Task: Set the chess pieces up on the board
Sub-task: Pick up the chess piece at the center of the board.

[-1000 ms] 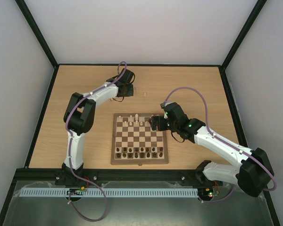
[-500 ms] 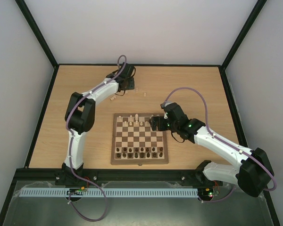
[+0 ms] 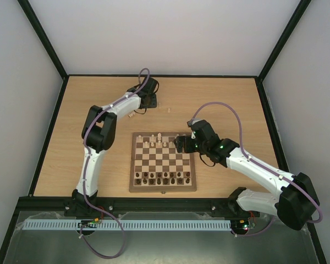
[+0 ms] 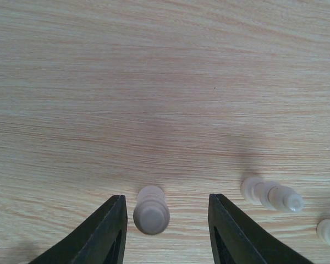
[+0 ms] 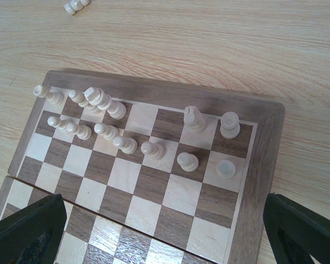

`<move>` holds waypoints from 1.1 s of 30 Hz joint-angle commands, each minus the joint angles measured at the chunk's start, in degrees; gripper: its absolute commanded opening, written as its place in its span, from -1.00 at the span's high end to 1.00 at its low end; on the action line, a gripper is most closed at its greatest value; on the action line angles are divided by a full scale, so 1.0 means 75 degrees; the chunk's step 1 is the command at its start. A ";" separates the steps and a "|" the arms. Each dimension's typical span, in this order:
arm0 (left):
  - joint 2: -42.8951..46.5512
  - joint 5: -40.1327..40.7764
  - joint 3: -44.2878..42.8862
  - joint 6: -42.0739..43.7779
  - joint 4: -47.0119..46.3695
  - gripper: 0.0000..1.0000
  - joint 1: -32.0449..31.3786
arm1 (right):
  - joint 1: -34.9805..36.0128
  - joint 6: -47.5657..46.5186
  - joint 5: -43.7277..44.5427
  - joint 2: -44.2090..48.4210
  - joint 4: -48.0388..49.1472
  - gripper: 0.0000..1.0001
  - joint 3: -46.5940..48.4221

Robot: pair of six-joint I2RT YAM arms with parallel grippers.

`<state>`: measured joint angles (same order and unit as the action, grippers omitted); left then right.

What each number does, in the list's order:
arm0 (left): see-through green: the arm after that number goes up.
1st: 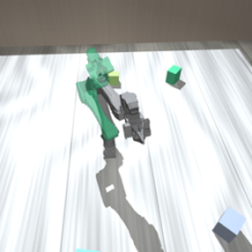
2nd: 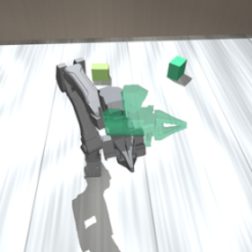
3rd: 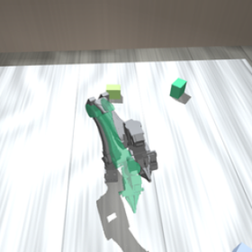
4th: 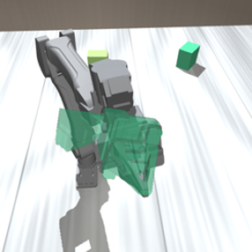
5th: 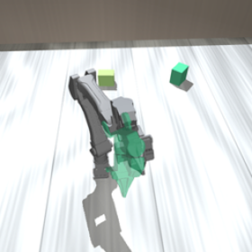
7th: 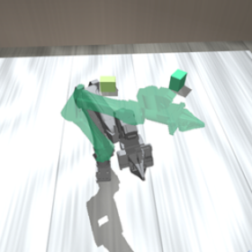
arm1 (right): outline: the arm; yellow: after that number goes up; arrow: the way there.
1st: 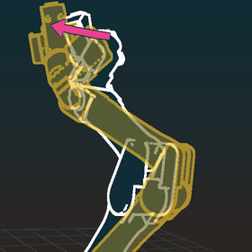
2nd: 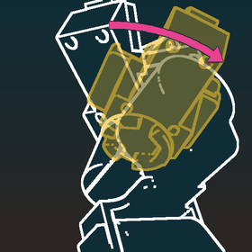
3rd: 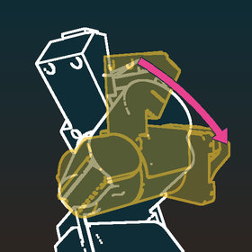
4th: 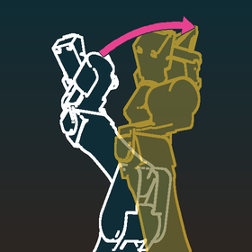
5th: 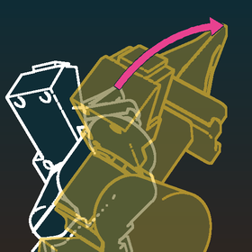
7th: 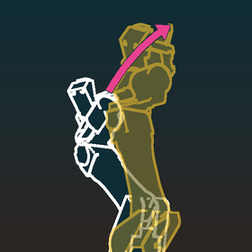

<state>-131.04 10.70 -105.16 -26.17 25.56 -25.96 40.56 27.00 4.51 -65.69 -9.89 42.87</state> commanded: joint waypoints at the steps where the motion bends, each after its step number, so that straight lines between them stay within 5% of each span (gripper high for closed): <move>1: -0.0102 0.0006 -0.0195 -0.0058 0.0157 0.14 0.0072 | -0.0008 -0.0086 0.0001 -0.0017 0.0065 -0.97 -0.0071; 7: -0.0129 -0.0043 -0.0202 -0.0049 0.0119 0.40 0.0086 | -0.0009 -0.0097 0.0016 -0.0018 0.0065 -0.97 -0.0082; 24: -0.0035 -0.0067 0.0030 -0.0026 0.0166 0.73 0.0109 | -0.0011 -0.0097 -0.0012 0.0014 0.0053 -0.97 -0.0090; 33: 0.1633 -0.0320 0.1311 -0.0046 -0.0147 0.75 -0.0019 | -0.0009 -0.0097 -0.0005 0.0084 0.0047 -0.97 -0.0091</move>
<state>-126.96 9.85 -99.44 -26.39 24.80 -25.69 40.56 27.00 4.51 -65.69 -9.89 42.87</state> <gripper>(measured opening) 0.158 0.986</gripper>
